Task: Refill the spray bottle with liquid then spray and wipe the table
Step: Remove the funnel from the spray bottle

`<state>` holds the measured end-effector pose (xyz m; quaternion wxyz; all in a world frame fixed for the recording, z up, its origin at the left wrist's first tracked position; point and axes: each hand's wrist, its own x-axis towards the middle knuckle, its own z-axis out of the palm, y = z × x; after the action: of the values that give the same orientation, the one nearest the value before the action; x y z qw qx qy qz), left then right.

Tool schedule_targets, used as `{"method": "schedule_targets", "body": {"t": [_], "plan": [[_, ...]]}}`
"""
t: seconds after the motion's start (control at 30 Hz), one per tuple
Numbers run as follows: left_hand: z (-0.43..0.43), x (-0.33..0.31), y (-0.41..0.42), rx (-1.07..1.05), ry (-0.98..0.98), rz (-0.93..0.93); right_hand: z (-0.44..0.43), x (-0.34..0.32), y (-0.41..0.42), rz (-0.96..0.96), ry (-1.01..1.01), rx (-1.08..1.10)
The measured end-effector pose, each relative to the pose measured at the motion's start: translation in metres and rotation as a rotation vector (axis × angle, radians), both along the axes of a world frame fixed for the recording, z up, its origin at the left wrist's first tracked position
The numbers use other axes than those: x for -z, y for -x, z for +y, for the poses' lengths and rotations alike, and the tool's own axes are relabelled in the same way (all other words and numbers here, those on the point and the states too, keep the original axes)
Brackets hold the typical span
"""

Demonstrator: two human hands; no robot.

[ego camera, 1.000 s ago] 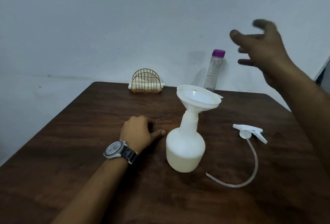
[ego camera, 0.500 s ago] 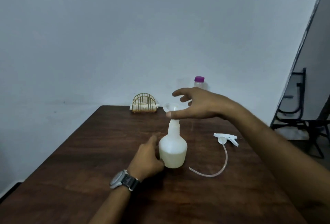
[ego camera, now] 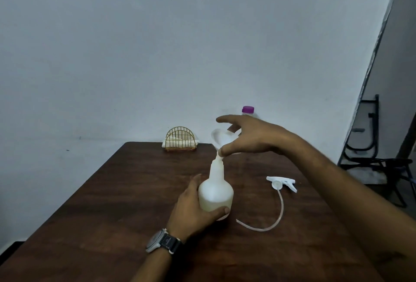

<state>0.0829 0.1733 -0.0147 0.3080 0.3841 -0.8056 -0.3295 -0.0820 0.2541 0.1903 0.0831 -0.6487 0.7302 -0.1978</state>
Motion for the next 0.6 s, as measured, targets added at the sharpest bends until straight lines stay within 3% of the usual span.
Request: {"method": "schedule_targets", "body": {"t": [0.23, 0.6], "plan": [[-0.002, 0.003, -0.001, -0.034, 0.036, -0.013, 0.017, -0.013, 0.017, -0.132, 0.117, -0.017], [0.001, 0.001, -0.002, -0.065, 0.06, -0.014, 0.026, 0.041, 0.028, -0.191, 0.111, -0.06]]}}
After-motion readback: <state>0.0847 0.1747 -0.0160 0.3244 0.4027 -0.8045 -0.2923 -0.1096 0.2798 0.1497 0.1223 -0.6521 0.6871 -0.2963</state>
